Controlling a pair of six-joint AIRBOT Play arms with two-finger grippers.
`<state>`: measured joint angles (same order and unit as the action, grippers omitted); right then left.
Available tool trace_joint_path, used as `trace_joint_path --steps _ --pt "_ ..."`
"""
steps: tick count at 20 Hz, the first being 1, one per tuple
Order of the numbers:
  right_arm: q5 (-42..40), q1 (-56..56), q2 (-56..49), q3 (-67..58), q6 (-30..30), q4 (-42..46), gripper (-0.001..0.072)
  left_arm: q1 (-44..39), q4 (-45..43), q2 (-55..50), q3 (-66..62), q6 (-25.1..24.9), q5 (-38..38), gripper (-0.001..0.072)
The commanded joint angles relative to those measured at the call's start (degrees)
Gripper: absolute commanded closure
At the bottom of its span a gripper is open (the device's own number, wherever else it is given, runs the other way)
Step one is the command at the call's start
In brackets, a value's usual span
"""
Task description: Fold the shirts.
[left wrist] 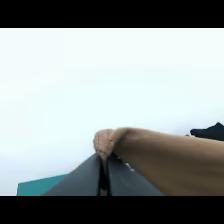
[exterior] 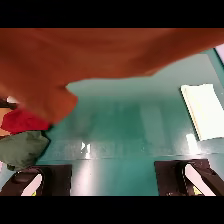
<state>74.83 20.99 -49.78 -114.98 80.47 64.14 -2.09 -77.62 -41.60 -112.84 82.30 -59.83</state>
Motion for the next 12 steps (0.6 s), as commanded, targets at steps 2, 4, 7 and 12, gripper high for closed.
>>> trace_joint_path --steps 2,4,7,12 --pt "6.8 3.3 -5.4 -6.2 0.1 -0.2 0.0701 0.0 -0.2 0.9 3.5 1.7 -3.0 0.0681" --pt "6.1 0.5 -8.0 -1.1 0.1 0.0 0.0701 0.0 0.4 -2.2 9.6 2.8 -5.3 0.0681" --pt "6.0 -5.6 -14.9 7.1 0.1 3.7 0.0701 0.0 3.0 -8.6 22.8 2.7 -5.5 0.0681" --pt "0.8 -13.7 -30.4 15.6 0.1 11.9 0.0701 0.0 3.5 -26.0 39.6 -2.1 2.9 0.068"
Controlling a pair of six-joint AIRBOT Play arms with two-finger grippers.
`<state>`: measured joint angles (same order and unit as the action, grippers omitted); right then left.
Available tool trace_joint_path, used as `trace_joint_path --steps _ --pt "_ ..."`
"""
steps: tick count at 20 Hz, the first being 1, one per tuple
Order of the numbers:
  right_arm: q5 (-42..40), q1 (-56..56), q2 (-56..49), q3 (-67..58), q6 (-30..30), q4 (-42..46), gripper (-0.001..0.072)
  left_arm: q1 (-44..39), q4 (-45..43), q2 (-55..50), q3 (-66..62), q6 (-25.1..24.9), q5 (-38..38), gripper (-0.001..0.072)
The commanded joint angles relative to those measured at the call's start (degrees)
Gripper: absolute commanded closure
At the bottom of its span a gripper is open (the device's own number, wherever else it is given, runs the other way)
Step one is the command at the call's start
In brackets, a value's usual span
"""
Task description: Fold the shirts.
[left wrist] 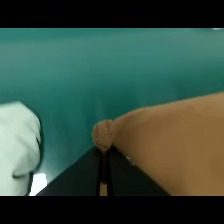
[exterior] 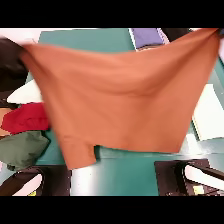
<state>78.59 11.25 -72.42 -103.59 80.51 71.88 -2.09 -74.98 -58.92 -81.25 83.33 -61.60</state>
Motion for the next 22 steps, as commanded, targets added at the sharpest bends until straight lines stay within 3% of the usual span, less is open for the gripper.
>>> trace_joint_path --steps 1,4,5,6,7,12,18,22 --pt "-4.4 -5.0 -10.9 4.3 0.1 4.5 0.0701 0.0 0.9 -12.5 8.0 -3.7 6.1 0.068" --pt "-8.0 -5.9 -17.1 4.3 3.6 4.0 0.0699 0.1 0.9 -19.6 7.6 -3.8 11.8 0.0678" --pt "-8.2 -5.9 -18.3 4.2 3.6 3.0 0.0672 0.1 0.8 -20.2 7.6 -3.9 12.9 0.0614" --pt "-8.0 -5.9 -19.3 3.6 3.6 1.9 0.0454 0.4 0.8 -20.2 7.5 -3.8 13.3 0.0308" --pt "-7.2 -5.3 -20.1 2.1 3.7 0.8 0.0277 1.2 0.8 -19.9 6.8 -3.7 11.8 0.0149" --pt "1.7 -0.8 -16.5 -1.4 1.2 -6.0 0.0278 9.9 2.0 -15.7 6.4 -2.8 -6.9 0.0157" --pt "0.5 -0.1 -2.6 20.2 -0.7 -6.5 0.0278 11.7 2.1 -0.5 36.0 -0.8 -6.2 0.0157" --pt "-3.0 -0.1 3.4 29.4 -1.0 -8.0 0.0278 11.7 6.9 2.3 46.8 -0.9 -2.6 0.0157"
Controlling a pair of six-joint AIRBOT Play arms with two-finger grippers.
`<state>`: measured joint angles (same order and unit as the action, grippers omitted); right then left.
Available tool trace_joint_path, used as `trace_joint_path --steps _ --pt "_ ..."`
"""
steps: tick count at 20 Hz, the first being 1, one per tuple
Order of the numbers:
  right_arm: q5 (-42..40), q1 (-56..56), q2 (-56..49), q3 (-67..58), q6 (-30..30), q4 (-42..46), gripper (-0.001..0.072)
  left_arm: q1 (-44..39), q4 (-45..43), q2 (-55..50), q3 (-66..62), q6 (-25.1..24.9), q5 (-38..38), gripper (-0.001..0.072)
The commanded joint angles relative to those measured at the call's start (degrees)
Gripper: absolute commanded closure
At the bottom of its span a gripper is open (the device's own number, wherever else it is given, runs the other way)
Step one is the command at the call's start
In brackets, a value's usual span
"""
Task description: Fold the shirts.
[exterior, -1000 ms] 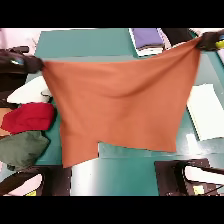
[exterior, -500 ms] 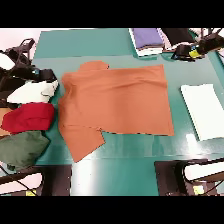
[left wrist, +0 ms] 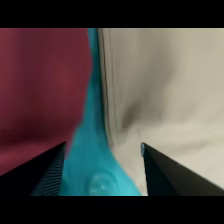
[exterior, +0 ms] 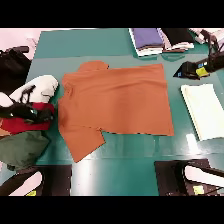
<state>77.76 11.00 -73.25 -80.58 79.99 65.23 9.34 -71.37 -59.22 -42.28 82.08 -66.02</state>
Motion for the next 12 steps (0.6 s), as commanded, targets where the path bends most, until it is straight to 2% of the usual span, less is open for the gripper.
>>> trace_joint_path --steps 1,7,10,11,12 --pt "-2.7 0.1 5.4 7.8 -0.5 -1.3 0.0279 0.3 5.6 2.6 9.1 0.1 3.0 0.0157" --pt "-3.3 0.1 9.3 9.9 -0.5 -1.3 0.0279 -0.3 12.7 2.4 13.1 -0.5 9.6 0.0157" --pt "-3.1 0.2 10.1 9.9 -0.5 -1.3 0.0279 -5.9 13.6 2.4 13.4 -0.5 12.7 0.0159" --pt "-2.6 0.2 10.2 9.9 -0.5 -1.3 0.0279 -7.3 13.6 2.4 13.3 -0.5 13.0 0.0275" --pt "-1.6 0.4 10.2 9.9 -0.6 -1.0 0.0279 -7.8 13.5 2.4 12.7 -0.5 12.6 0.0505"
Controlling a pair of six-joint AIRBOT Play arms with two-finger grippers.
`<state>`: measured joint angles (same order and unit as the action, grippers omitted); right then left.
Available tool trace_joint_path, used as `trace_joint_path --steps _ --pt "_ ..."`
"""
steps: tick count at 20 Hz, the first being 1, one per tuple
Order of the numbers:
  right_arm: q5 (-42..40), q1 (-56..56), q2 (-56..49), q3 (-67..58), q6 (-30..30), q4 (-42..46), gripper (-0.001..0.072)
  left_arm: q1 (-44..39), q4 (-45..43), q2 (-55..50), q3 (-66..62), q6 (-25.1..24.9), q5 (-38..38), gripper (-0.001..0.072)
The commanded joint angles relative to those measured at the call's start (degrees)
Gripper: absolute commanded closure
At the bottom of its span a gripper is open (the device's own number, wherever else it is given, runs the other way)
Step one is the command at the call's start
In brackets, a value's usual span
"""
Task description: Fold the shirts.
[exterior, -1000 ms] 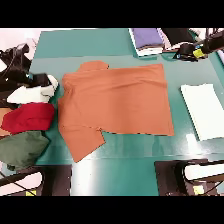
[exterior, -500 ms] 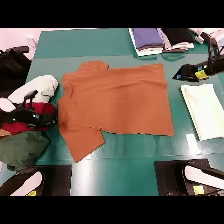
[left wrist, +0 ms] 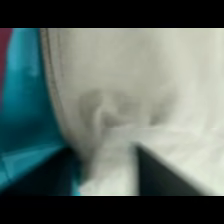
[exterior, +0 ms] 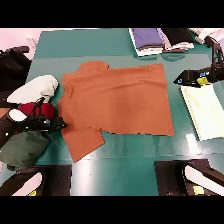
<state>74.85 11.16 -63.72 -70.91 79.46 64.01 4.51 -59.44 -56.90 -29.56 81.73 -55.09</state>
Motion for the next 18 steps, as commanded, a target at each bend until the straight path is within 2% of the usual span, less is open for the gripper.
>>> trace_joint_path --steps 1,4,7,8,9,11,13,17,18 --pt "2.8 1.0 0.7 0.3 -0.2 0.7 0.0279 -2.9 1.5 0.1 -1.1 -0.1 1.1 0.0683" --pt "7.9 6.4 1.8 3.9 -1.6 0.7 0.0279 -2.9 0.4 1.3 -5.9 -0.2 -1.6 0.068" --pt "9.0 14.6 4.7 16.0 -1.6 5.9 0.0266 -2.9 0.3 1.9 -10.0 -0.9 -3.0 0.0681" --pt "9.4 17.8 5.4 21.0 -1.6 7.6 0.0182 -2.9 0.3 1.9 -10.6 -1.3 -3.0 0.068" --pt "9.2 20.6 5.5 25.5 -1.7 8.0 0.0137 -2.9 0.3 1.9 -10.9 -1.2 -2.8 0.068" --pt "7.5 24.3 4.6 33.6 -2.6 7.3 0.0139 -2.9 0.3 1.9 -10.9 -1.2 -2.4 0.0681" --pt "5.2 24.4 2.3 38.5 -3.8 4.9 0.0202 -2.9 0.3 1.9 -10.9 -1.2 -2.6 0.068" --pt "-1.4 17.7 -1.9 40.9 -4.0 -2.2 0.0213 -2.9 0.3 1.9 -10.9 -1.2 -2.9 0.068" --pt "-2.3 15.2 -2.7 40.2 -4.0 -3.0 0.0251 -2.9 0.3 1.9 -10.9 -1.2 -3.0 0.0681"
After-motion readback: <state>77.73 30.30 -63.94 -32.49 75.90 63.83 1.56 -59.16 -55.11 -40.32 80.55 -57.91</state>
